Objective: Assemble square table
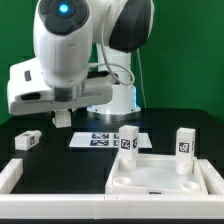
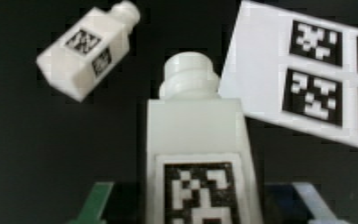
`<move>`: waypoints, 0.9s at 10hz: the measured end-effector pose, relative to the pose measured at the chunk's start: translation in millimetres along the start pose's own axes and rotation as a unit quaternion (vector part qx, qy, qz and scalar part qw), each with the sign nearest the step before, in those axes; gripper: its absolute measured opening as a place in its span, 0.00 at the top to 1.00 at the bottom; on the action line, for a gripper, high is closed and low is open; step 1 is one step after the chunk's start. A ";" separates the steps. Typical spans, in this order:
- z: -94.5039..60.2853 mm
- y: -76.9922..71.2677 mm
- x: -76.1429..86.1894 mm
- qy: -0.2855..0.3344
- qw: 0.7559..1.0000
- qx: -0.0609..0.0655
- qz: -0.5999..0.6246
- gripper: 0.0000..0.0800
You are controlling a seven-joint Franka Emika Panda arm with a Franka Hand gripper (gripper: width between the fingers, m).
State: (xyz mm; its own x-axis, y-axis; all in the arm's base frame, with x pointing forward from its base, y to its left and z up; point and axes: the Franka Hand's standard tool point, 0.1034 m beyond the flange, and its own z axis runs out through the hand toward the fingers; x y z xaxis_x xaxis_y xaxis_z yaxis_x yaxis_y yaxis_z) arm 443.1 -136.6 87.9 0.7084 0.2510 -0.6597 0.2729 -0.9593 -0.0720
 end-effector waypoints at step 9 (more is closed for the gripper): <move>-106.4 -53.2 46.4 0.278 0.958 0.001 0.063 0.64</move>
Offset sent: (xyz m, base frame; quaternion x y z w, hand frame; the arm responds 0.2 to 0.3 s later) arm 0.0661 0.0587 0.0456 0.0045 0.1542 0.0015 0.9880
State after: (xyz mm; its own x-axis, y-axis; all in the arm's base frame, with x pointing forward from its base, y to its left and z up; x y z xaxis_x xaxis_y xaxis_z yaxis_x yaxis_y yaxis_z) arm 530.7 -60.1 140.7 0.9734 0.1620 -0.1619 0.1610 -0.9868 -0.0195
